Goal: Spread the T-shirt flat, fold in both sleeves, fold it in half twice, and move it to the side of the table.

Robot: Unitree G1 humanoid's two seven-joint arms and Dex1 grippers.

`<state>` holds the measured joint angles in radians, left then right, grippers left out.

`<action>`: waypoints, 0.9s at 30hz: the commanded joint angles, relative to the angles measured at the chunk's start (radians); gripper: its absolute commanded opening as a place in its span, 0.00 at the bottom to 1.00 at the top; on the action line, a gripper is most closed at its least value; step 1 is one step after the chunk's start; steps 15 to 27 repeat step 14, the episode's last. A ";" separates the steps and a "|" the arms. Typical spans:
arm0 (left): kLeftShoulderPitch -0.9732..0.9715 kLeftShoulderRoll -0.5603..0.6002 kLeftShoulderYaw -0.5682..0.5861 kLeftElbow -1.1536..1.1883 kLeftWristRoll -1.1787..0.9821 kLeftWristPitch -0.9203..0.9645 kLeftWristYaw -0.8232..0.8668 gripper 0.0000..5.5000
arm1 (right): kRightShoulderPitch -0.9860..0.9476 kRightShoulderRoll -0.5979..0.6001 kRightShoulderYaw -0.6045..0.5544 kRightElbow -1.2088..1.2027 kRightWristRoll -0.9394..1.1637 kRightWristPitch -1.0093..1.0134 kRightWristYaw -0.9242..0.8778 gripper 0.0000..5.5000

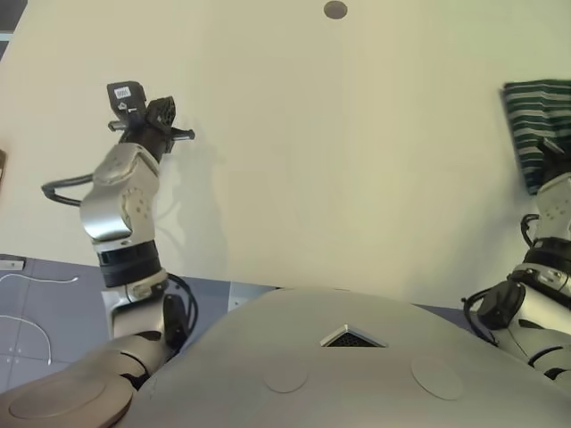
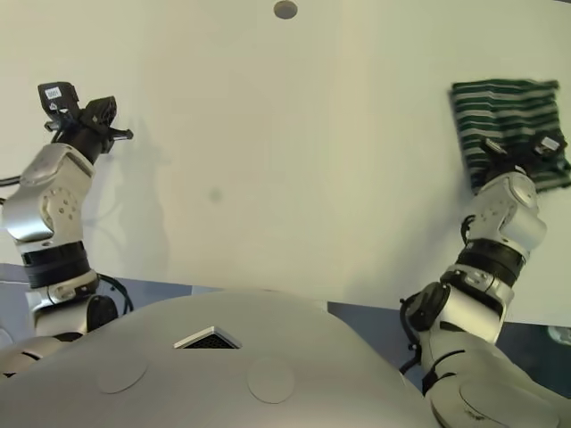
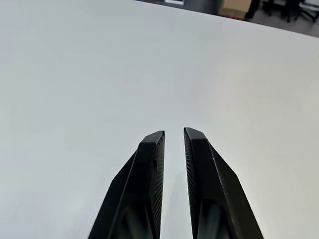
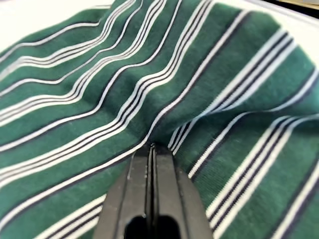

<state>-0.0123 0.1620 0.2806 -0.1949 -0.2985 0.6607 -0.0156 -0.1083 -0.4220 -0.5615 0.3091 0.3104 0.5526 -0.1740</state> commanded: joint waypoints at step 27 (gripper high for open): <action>-0.119 -0.124 -0.183 0.098 0.129 -0.287 0.036 0.01 | -0.262 0.226 0.486 -0.288 -0.204 -0.139 0.102 0.00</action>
